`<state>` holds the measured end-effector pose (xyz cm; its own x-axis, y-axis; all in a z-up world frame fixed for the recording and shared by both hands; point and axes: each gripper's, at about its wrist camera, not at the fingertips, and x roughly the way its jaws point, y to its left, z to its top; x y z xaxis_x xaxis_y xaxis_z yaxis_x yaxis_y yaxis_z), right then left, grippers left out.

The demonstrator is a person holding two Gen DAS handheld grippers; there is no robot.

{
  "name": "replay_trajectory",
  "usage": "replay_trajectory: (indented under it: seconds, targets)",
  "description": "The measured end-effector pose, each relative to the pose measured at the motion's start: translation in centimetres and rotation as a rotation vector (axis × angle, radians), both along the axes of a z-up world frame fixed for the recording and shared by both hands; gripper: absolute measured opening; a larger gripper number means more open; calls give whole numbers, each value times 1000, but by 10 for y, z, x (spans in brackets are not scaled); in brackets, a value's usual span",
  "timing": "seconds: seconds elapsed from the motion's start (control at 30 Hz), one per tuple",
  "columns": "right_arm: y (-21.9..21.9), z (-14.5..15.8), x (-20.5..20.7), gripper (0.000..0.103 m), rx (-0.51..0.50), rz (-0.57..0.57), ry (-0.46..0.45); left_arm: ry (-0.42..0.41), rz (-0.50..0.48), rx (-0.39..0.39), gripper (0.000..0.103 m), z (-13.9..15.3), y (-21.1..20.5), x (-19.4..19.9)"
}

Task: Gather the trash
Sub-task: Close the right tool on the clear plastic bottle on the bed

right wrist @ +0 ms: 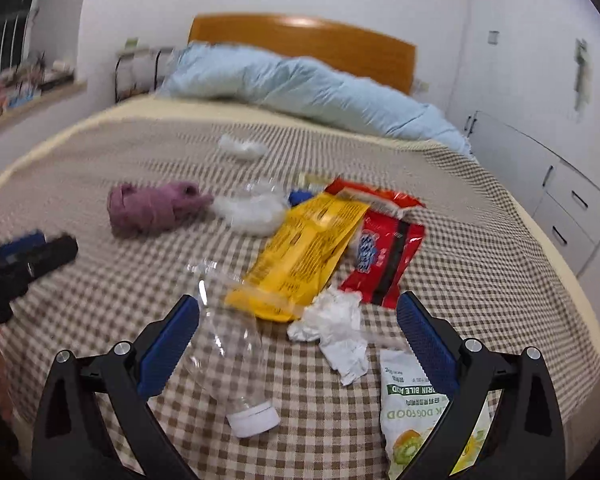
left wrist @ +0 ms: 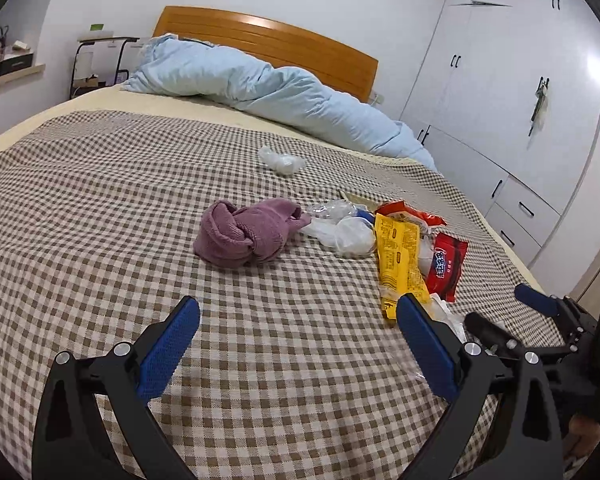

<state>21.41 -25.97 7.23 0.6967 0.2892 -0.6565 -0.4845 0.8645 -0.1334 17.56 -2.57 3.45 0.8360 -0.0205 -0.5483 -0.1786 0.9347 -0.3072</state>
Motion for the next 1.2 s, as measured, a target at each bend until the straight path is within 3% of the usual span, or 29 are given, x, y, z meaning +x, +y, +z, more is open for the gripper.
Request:
replay_trajectory:
  seconds: [0.07, 0.23, 0.43, 0.47, 0.53, 0.6, 0.67, 0.77, 0.9, 0.97, 1.03, 1.2]
  targets:
    - [11, -1, 0, 95, -14, 58, 42, 14, 12, 13, 95, 0, 1, 1]
    - [49, -8, 0, 95, -200, 144, 59, 73, 12, 36, 95, -6, 7, 7]
    - [72, -29, 22, 95, -359, 208, 208, 138, 12, 21, 95, -20, 15, 12]
    - [75, -31, 23, 92, -382, 212, 216, 139, 11, 14, 95, -20, 16, 11]
    - [79, -33, 25, 71, -414, 213, 254, 136, 11, 10, 95, -19, 17, 10]
    - [82, -36, 27, 61, -438, 210, 290, 132, 10, 5, 95, -18, 18, 9]
    - [83, -35, 29, 60, -448, 208, 298, 129, 8, 0, 95, -17, 18, 8]
    - [77, -18, 27, 58, -385, 192, 282, 126, 11, -3, 95, -15, 19, 3]
    - [54, 13, 21, 58, -199, 172, 244, 125, 14, -7, 95, -14, 21, -1]
    - [31, 30, 16, 58, -67, 134, 181, 127, 14, -10, 95, -13, 21, -3]
    - [-1, 47, 4, 58, 97, 86, 48, 125, 14, -10, 95, -12, 20, -4]
    - [-60, 45, -15, 58, 326, -58, -130, 132, 1, -3, 95, -14, 12, -2]
